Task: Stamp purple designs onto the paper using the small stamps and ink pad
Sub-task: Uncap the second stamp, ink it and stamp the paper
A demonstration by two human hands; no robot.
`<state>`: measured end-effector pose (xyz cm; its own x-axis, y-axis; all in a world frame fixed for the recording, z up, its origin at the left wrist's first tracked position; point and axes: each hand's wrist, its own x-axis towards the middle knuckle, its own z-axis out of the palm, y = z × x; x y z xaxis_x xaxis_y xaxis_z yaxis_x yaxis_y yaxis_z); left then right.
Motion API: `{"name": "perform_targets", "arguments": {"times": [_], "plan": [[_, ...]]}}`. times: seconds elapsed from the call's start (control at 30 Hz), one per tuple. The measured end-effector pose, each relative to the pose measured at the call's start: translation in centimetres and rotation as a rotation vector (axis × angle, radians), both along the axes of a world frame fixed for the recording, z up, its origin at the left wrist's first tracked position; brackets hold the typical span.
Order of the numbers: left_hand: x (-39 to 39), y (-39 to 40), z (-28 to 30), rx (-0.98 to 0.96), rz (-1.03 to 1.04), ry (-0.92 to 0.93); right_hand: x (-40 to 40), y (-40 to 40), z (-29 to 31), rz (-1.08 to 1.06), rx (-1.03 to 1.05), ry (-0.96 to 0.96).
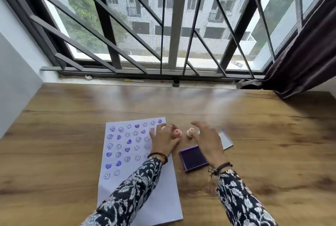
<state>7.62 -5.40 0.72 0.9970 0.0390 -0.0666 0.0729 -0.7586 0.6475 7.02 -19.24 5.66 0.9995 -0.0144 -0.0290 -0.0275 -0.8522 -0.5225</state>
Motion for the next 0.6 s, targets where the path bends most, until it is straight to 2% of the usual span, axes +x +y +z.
{"name": "perform_targets", "arguments": {"times": [0.13,0.2,0.27,0.3,0.37,0.43,0.5,0.6], "plan": [[0.9,-0.9,-0.4,0.107,-0.015,0.028,0.3,0.6,-1.0,0.063,-0.111,0.019],[0.8,-0.8,-0.5,0.082,-0.010,0.040,0.3,0.8,-1.4,0.081,-0.148,-0.008],[0.2,-0.4,-0.4,0.008,0.080,-0.021,-0.1,0.7,-1.3,0.054,-0.116,-0.053],[-0.3,-0.2,0.0,-0.035,0.139,-0.101,-0.4,0.5,-1.1,0.007,-0.024,-0.063],[-1.3,0.1,1.1,-0.223,0.172,-0.227,-1.2,0.0,-0.3,-0.117,0.380,-0.017],[-2.3,0.0,2.8,-0.530,0.082,-0.152,-2.2,-0.3,0.8,-0.167,0.815,0.097],[-3.1,-0.3,4.3,-0.706,-0.022,-0.025,-3.5,-0.4,1.3,-0.134,1.020,0.162],[-3.8,-0.6,5.3,-0.791,-0.065,0.010,-5.0,-0.4,1.4,-0.178,1.177,0.177]]}}
